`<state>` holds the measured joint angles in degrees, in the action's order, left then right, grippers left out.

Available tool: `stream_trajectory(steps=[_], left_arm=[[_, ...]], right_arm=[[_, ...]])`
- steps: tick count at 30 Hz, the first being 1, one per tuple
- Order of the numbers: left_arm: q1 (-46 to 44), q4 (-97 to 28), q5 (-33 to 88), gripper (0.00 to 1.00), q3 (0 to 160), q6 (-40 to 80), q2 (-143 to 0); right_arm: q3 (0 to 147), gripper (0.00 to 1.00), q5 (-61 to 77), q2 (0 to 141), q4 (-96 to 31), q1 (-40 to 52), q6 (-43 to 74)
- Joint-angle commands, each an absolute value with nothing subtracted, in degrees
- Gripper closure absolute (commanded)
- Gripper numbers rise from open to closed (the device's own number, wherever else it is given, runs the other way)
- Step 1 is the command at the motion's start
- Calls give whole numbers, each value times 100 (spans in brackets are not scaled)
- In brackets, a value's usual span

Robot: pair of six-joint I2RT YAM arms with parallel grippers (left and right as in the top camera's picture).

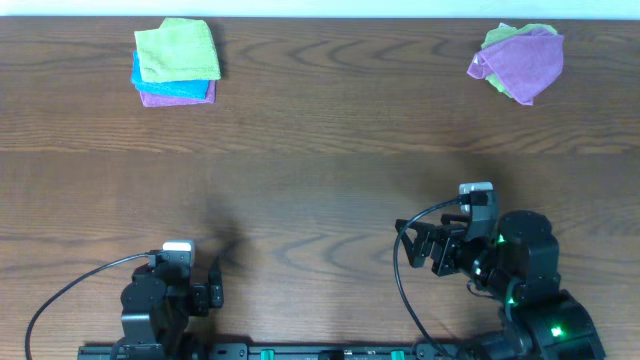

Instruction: Fold the cloth

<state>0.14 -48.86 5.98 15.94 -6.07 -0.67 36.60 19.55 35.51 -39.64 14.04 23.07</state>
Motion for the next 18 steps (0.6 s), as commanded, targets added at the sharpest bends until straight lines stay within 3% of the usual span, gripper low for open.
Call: stream_trajectory(steps=[1, 10, 18], left_arm=[[-19, -4947, 556, 5, 1540, -687, -21], [-19, -4947, 556, 5, 1540, -687, -21], [-19, -4947, 556, 5, 1540, -687, -21]], right_arm=[[3642, 1, 1942, 3535, -3994, 1352, 2344], [3236, 1, 119, 2724, -4427, 1087, 1640], [2298, 1, -130, 1638, -4351, 362, 451]])
